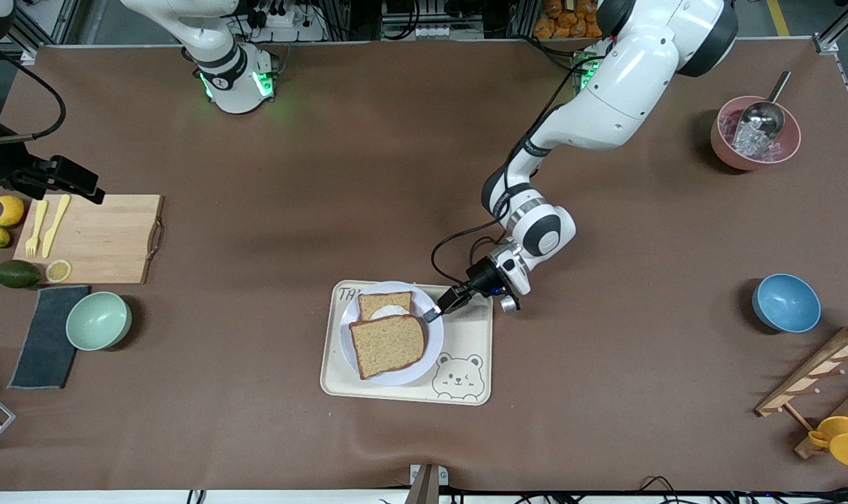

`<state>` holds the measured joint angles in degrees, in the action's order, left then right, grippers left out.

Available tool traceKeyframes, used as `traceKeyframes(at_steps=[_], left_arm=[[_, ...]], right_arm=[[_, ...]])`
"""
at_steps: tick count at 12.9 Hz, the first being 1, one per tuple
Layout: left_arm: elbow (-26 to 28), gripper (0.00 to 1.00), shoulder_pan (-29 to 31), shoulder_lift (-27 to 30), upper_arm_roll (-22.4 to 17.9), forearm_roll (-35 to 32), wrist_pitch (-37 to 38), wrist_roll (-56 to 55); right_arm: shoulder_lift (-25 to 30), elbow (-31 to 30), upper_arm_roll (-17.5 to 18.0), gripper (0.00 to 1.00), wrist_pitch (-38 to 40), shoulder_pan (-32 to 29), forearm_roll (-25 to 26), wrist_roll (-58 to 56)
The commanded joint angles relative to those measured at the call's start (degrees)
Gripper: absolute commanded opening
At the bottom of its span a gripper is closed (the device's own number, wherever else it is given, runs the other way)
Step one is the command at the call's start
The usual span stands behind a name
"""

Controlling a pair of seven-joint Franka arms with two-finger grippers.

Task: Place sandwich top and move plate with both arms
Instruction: 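Slide the plate onto the white bear tray with the left gripper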

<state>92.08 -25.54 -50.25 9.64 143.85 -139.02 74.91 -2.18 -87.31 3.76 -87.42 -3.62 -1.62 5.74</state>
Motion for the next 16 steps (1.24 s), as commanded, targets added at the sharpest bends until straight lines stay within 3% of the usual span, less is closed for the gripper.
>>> traceKeyframes(at_steps=[1,7,8,9,10,11,16], left_arm=[[-3.39,0.00,-1.79,-2.03,-0.94,2.05,-0.73,1.38],[-6.29,0.00,-3.11,-6.34,-1.99,2.14,-0.64,4.63],[-6.30,0.12,-3.11,-6.52,-1.90,2.14,-0.64,5.07],[-6.30,0.41,-3.02,-6.52,-1.90,2.14,-0.55,5.07],[-6.30,0.87,-2.93,-6.44,-1.90,2.14,-0.55,5.07],[-6.30,1.00,-2.93,-6.17,-1.82,2.49,-0.47,4.99],[-5.59,1.00,-2.06,-3.81,-1.90,1.96,-0.55,5.33]], right_arm=[[0.51,-1.02,0.81,1.00,-0.64,-0.95,0.83,0.76],[0.51,-1.46,0.81,1.00,-1.00,-0.86,0.83,0.76],[0.43,-1.46,0.81,1.00,-1.00,-0.95,0.74,0.76],[0.51,-1.54,0.81,1.00,-1.00,-1.04,0.74,0.76],[0.51,-1.54,0.81,1.00,-0.91,-1.04,0.65,0.76],[0.51,-1.54,0.81,1.00,-1.00,-1.04,0.65,0.76],[0.51,-1.90,0.81,1.00,-1.17,-1.04,0.65,0.76]])
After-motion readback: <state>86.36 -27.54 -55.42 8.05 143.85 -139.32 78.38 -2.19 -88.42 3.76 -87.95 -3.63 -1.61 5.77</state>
